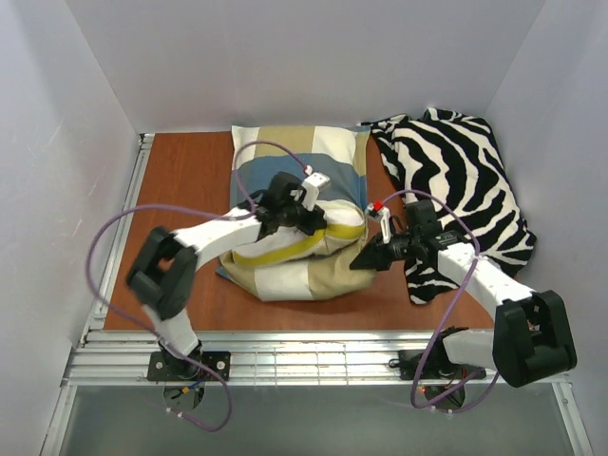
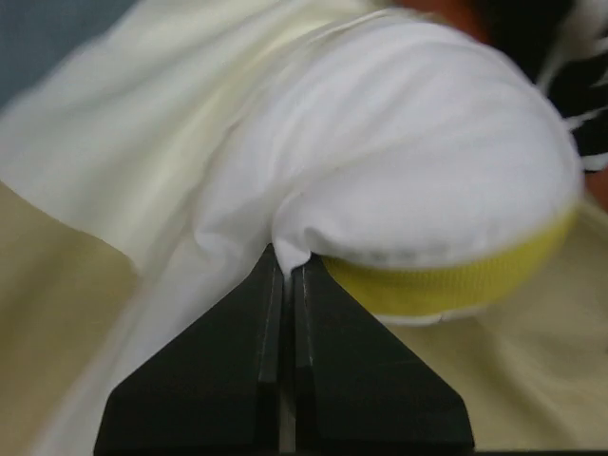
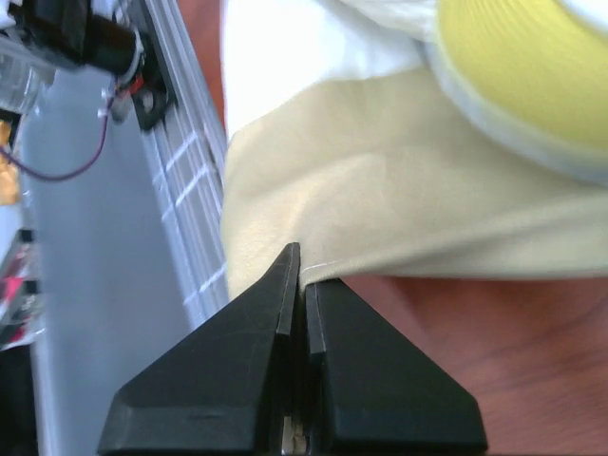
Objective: Put the pillow into the pillowcase
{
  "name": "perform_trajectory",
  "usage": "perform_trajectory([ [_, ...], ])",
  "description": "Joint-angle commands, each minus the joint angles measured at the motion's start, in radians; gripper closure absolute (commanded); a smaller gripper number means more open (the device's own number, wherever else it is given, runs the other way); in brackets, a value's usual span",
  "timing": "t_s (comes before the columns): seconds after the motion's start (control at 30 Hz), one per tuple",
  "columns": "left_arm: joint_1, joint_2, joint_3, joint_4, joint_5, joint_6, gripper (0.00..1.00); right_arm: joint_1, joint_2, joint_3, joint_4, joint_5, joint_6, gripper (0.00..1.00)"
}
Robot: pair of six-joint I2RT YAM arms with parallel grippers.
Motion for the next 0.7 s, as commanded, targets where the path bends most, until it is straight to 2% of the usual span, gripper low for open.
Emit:
perform_trajectory([
  [0.0, 0.05, 0.288, 0.074, -0.137, -0.232, -0.086, 1.0, 0.031, -0.022, -0.029, -0.115, -0.095, -0.036, 0.99],
  [0.13, 0.061, 0.365, 0.232, -0.165, -0.229, -0.054, 1.0, 0.068, -0.07, -0.075, -0.126, -0.108, -0.026, 0.99],
  [0.2, 0.064, 0.353, 0.234, -0.188, -0.193, 0.041, 1.0, 0.129, -0.098, -0.101, -0.063, -0.1, 0.037, 0.99],
  [0.23, 0.066, 0.346, 0.228, -0.206, -0.106, 0.101, 1.0, 0.148, -0.099, -0.104, 0.001, -0.092, 0.063, 0.99],
  [0.27, 0.067, 0.337, 0.226, -0.241, -0.059, 0.224, 1.0, 0.166, -0.087, -0.101, 0.018, -0.098, 0.077, 0.99],
  [0.3, 0.073, 0.295, 0.218, -0.334, 0.046, 0.289, 0.98, 0.166, -0.069, -0.06, -0.018, -0.112, 0.07, 0.94],
  [0.33, 0.081, 0.259, 0.203, -0.385, 0.097, 0.351, 0.93, 0.166, -0.049, -0.017, -0.018, -0.1, 0.025, 0.78],
  [0.37, 0.096, 0.2, 0.119, -0.434, 0.134, 0.402, 0.77, 0.153, -0.005, 0.061, -0.19, -0.071, -0.057, 0.53],
  [0.4, 0.121, 0.14, 0.075, -0.453, 0.171, 0.448, 0.67, 0.139, 0.019, 0.135, -0.289, -0.031, -0.213, 0.48],
  [0.43, 0.189, 0.016, 0.026, -0.477, 0.261, 0.471, 0.6, 0.116, 0.043, 0.274, -0.347, 0.03, -0.245, 0.43],
  [0.47, 0.225, -0.034, -0.03, -0.552, 0.297, 0.489, 0.57, 0.048, 0.083, 0.333, -0.418, 0.046, -0.286, 0.33],
  [0.5, 0.256, -0.075, -0.048, -0.606, 0.341, 0.558, 0.55, 0.013, 0.1, 0.382, -0.42, 0.055, -0.305, 0.27],
  [0.57, 0.346, -0.195, -0.082, -0.665, 0.364, 0.572, 0.52, -0.053, 0.166, 0.517, -0.397, 0.116, -0.317, 0.12],
  [0.67, 0.469, -0.292, -0.124, -0.653, 0.332, 0.51, 0.46, -0.056, 0.288, 0.608, -0.23, 0.271, -0.224, 0.12],
])
